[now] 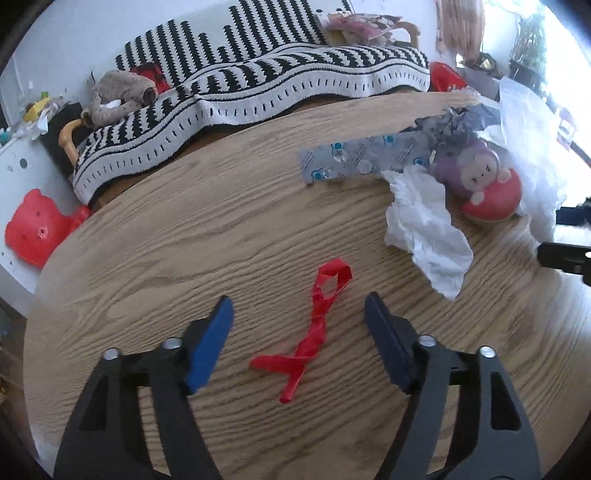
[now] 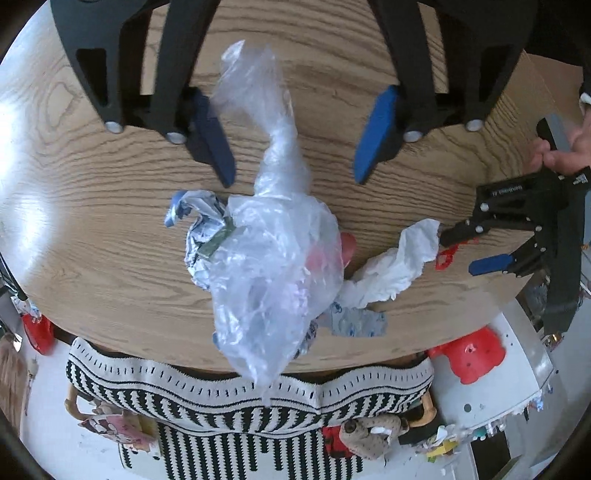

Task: Collect trash
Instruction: 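Grasp the clear plastic bag with the right tool while the left tool grasps the red ribbon, then carry the plastic bag and red ribbon over the black bin and open both tools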

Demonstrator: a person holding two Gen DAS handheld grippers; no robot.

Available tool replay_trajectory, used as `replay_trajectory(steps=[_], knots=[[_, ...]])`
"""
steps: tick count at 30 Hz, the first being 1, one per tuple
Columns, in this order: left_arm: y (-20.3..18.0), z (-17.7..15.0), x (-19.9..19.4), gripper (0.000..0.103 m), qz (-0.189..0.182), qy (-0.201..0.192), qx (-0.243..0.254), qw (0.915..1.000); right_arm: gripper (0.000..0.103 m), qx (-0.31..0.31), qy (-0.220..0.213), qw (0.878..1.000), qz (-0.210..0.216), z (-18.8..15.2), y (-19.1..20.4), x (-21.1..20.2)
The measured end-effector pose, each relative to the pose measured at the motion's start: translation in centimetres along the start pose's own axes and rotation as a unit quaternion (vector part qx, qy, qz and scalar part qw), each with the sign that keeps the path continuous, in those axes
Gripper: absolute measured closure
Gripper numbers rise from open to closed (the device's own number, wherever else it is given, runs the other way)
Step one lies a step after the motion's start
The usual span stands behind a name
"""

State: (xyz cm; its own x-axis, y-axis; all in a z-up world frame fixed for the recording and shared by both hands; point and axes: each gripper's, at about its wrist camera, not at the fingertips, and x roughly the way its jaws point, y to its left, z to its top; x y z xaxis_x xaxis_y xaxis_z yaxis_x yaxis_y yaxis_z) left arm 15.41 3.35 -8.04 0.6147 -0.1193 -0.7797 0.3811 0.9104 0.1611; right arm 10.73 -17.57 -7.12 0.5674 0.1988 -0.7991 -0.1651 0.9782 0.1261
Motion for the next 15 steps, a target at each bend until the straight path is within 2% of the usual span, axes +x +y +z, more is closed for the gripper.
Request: replay_trajectory(steps=[1,2,3,4,5,9,15], knots=[[-0.2,0.1,0.0,0.043,-0.002,-0.001,0.003,1.0,0.054,0.0,0.003,1.0,0.003,0.0,0.0,0.3],[-0.5,0.1,0.0,0.054,-0.003,-0.001,0.004,1.0,0.058,-0.001,0.005,1.0,0.007,0.0,0.0,0.5],[-0.7,0.2,0.0,0.07,-0.004,-0.001,0.006,1.0,0.071,-0.001,0.006,1.0,0.009,-0.1,0.0,0.5],[-1.1,0.2,-0.1,0.078,-0.007,0.001,0.007,0.9999,0.076,-0.001,0.007,1.0,0.01,-0.2,0.0,0.6],[-1.5,0.3,-0.1,0.088,-0.01,0.005,0.009,0.9999,0.077,0.0,0.008,1.0,0.01,-0.3,-0.1,0.6],[-2.3,0.3,-0.4,0.092,-0.011,0.012,0.005,0.9998,0.08,0.008,-0.012,1.0,0.015,-0.2,-0.3,-0.7],[-1.5,0.8,-2.2,0.092,-0.007,-0.001,-0.025,0.9997,0.08,0.011,-0.041,0.999,0.026,0.2,-0.5,-3.5]])
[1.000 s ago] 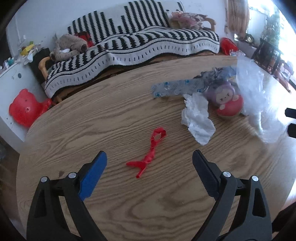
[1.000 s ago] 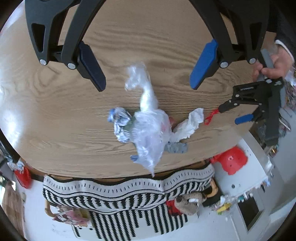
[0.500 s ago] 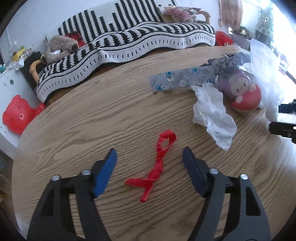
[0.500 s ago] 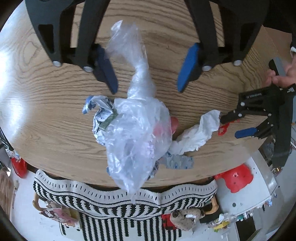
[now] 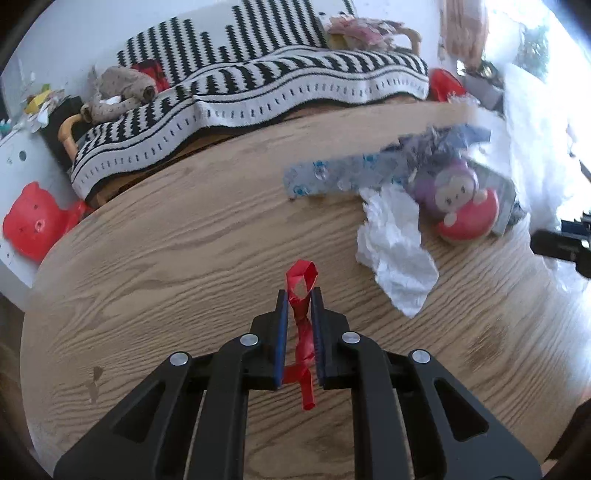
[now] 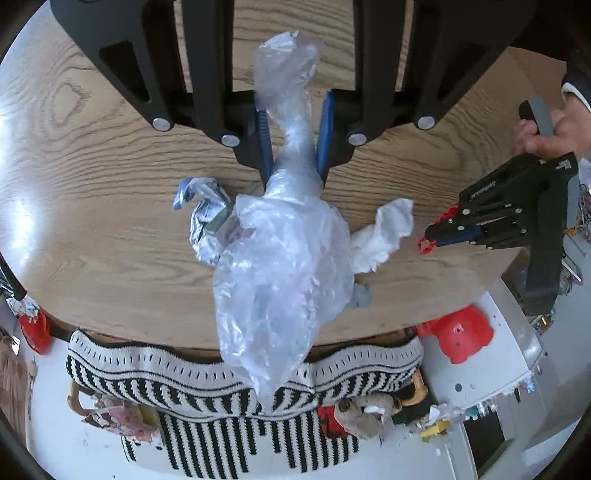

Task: Collect trash
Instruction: 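Carry the plastic bag and red ribbon over the black bin and open both tools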

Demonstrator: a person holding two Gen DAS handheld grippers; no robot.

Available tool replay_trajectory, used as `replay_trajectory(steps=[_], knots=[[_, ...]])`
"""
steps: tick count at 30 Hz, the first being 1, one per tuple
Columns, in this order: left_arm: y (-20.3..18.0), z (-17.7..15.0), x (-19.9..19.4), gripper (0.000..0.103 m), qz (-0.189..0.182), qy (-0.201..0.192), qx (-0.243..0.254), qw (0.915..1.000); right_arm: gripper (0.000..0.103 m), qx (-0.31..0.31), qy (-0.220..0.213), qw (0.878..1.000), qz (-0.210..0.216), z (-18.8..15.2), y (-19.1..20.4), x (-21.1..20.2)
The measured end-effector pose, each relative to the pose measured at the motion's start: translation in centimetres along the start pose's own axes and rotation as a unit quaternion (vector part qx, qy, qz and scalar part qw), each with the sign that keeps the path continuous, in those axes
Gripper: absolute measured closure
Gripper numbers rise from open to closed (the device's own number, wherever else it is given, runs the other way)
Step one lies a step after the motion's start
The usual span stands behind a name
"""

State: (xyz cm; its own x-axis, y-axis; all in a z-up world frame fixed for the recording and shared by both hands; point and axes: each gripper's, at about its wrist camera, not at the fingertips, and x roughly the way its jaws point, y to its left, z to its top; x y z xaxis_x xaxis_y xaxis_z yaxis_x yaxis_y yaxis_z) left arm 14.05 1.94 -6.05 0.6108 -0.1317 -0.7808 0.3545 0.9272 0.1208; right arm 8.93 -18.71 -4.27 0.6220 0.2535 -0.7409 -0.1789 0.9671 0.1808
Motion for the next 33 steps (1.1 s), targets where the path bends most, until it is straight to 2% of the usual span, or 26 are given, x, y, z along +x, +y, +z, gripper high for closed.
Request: replay_trajectory(steps=[6,15,22,27,33], knots=[[0.1,0.5,-1.7,0.092,0.0,-0.006,-0.023,0.9997,0.08,-0.005,-0.011,1.0,0.0,0.0,-0.2,-2.1],[-4.5,1.1,-4.5,0.092,-0.011,-0.01,-0.013,0.9998,0.08,0.008,-0.026,1.0,-0.016,-1.1,-2.3,-5.8],[-10.9,1.7,-7.3,0.092,-0.038,-0.029,0.004,0.9989,0.08,0.022,-0.038,0.998,-0.039,-3.0,-5.2,-10.2],[-16.8,1.7,-9.4,0.091,-0.079,-0.046,0.019,0.9956,0.08,0.039,-0.047,0.996,-0.058,-5.0,-8.4,-14.0],[-23.5,1.7,-10.4,0.091,-0.126,-0.052,0.045,0.9896,0.08,0.075,-0.052,0.991,-0.094,-9.3,-13.4,-19.6]])
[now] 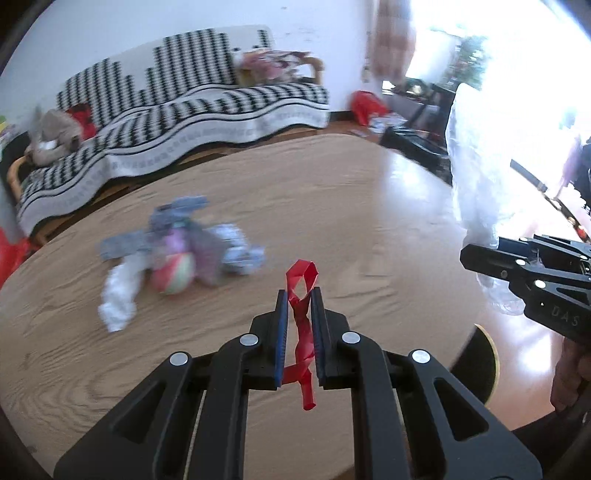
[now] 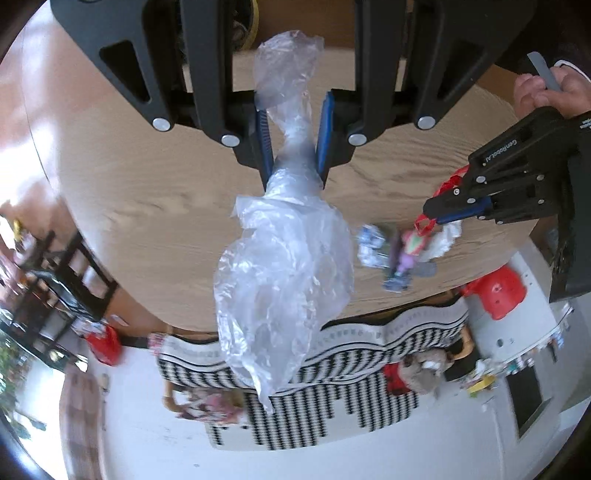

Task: Collect trash
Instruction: 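Carry the plastic bag and red ribbon over the black bin and open both tools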

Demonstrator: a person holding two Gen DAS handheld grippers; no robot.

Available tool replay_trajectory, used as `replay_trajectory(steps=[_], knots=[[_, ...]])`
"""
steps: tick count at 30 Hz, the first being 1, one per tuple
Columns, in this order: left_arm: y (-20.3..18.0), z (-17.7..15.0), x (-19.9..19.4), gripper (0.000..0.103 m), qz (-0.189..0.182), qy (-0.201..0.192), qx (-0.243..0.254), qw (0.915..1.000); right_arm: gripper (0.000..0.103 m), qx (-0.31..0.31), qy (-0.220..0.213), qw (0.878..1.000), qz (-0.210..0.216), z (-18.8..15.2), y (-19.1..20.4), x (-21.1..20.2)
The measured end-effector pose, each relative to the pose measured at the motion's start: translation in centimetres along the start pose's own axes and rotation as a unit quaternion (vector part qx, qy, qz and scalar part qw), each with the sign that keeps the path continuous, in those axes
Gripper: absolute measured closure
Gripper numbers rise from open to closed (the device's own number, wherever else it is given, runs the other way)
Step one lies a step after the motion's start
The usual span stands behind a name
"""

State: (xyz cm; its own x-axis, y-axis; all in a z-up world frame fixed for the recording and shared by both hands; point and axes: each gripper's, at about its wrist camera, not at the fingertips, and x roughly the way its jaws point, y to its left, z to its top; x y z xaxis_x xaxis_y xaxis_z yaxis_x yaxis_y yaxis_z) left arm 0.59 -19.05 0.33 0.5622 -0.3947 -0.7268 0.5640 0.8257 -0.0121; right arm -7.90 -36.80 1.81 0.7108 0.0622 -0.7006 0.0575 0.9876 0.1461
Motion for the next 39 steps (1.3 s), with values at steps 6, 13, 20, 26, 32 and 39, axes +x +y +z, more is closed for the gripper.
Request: replay_trajectory(steps=[6,13,20,26,32,39], knots=[[-7.1,0.4,1.2,0.091,-0.057,0.001,0.031,0.9979,0.08,0.046,0.004,0.998,-0.045,-4.4,-6.9,-4.4],[-15.0,-0.9,2.9,0.091,-0.121,0.015,0.078,0.9895,0.08,0.1,0.024,0.991,-0.083,-9.6,-13.0,-7.0],[-19.2,-2.3,5.1,0.091,-0.164,0.048,0.095,0.9807,0.08,0.145,0.073,0.982,-0.097,-13.4,-15.2,-6.9],[-21.2,-3.6,7.0,0.091,-0.184,0.083,0.1,0.9744,0.08,0.193,0.135,0.967,-0.096,-16.6,-16.2,-5.5],[-21.8,-4.6,8.0,0.091,-0.19,0.104,0.099,0.9713,0.08,0.195,0.158,0.964,-0.093,-17.4,-15.8,-4.6],[-21.8,-4.5,8.4,0.091,-0.191,0.11,0.1,0.9704,0.08,0.199,0.16,0.962,-0.093,-17.1,-15.9,-4.8]])
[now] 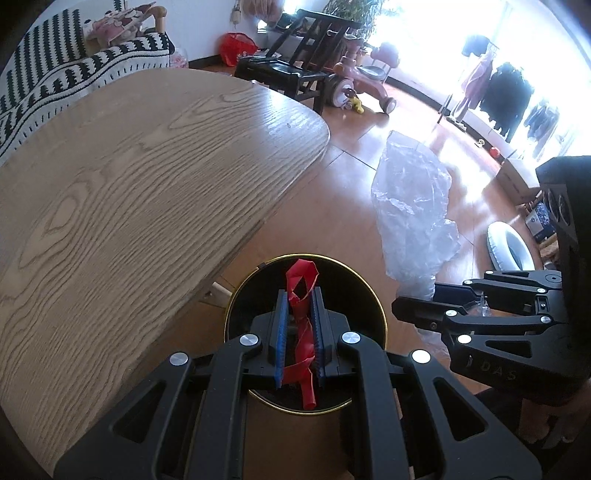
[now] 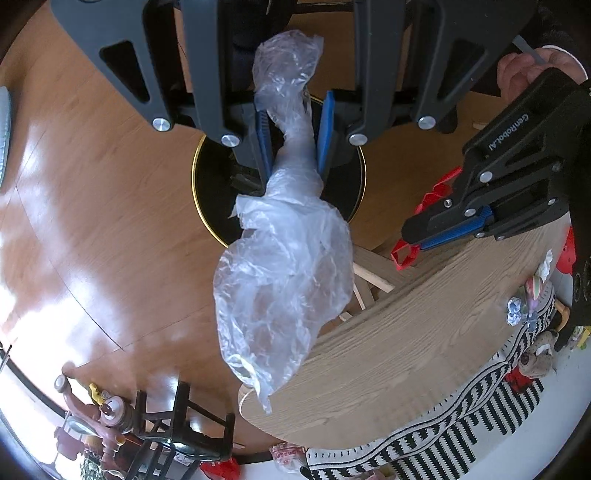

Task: Collect trash
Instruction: 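Carry the plastic bag and red ribbon over the black bin and open both tools, then grasp the crumpled blue-white wrapper with the right tool while the left tool grasps a white tissue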

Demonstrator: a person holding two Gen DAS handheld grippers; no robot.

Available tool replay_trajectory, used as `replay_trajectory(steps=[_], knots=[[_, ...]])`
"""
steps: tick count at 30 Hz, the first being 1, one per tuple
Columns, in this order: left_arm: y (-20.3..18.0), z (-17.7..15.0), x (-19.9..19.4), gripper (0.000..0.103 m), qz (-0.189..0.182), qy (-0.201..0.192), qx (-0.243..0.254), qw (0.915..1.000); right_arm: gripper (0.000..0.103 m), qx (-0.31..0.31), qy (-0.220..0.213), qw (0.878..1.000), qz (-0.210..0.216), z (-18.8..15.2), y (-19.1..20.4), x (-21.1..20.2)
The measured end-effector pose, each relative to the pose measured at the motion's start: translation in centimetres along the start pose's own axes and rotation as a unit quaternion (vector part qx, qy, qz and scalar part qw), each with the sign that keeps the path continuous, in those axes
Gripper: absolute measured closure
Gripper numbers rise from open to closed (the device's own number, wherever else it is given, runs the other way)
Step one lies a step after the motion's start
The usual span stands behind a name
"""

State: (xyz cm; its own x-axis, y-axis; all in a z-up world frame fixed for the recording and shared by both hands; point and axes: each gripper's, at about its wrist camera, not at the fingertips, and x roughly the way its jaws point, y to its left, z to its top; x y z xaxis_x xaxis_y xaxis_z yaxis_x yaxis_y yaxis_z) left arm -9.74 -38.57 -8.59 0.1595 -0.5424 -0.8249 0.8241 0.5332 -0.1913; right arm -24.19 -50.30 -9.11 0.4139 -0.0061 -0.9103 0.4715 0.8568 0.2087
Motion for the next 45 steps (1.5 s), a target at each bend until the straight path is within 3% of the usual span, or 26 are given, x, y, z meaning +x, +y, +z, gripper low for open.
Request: replay_trajectory(steps=[14,17,19,21,24,32,34,37,39,45], knots=[[-0.4,-0.4,0.7,0.091,-0.012,0.004,0.008,0.9999,0.08,0.006,-0.007,1.0,0.002,0.5,-0.2,-0.3],[-0.4,-0.4,0.8,0.091,-0.015,0.002,0.007,0.9999,0.07,0.01,-0.011,1.0,0.001,0.5,-0.3,-0.5],[-0.3,-0.6,1.0,0.089,-0.02,0.005,0.007,0.9998,0.051,0.012,-0.015,1.0,-0.002,0.5,-0.4,-0.7],[-0.2,-0.6,0.9,0.072,-0.018,0.004,0.007,0.9998,0.044,0.013,-0.022,1.0,-0.003,0.5,-0.4,-1.0],[-0.1,-0.5,0.7,0.056,-0.012,-0.001,0.004,0.9999,0.043,0.016,-0.03,0.999,-0.004,0.6,-0.7,-1.5],[0.6,-0.7,-0.4,0.04,-0.011,-0.008,-0.004,0.9999,0.037,0.024,-0.046,0.999,-0.001,0.7,-0.7,-2.5],[1.1,-0.7,-1.1,0.034,-0.005,-0.01,-0.008,0.9999,0.03,0.022,-0.054,0.998,-0.001,0.9,-0.4,-2.9],[2.3,-0.8,-2.5,0.019,0.004,-0.018,-0.015,0.9997,0.026,0.014,-0.068,0.998,-0.005,1.4,0.5,-3.6],[3.5,-0.9,-4.0,0.014,0.014,-0.029,-0.02,0.9993,0.024,0.007,-0.077,0.997,0.002,1.8,1.7,-4.0],[9.4,-2.0,-9.5,0.012,0.066,-0.06,-0.055,0.9945,0.021,-0.042,-0.093,0.994,0.035,4.1,8.4,-4.2]])
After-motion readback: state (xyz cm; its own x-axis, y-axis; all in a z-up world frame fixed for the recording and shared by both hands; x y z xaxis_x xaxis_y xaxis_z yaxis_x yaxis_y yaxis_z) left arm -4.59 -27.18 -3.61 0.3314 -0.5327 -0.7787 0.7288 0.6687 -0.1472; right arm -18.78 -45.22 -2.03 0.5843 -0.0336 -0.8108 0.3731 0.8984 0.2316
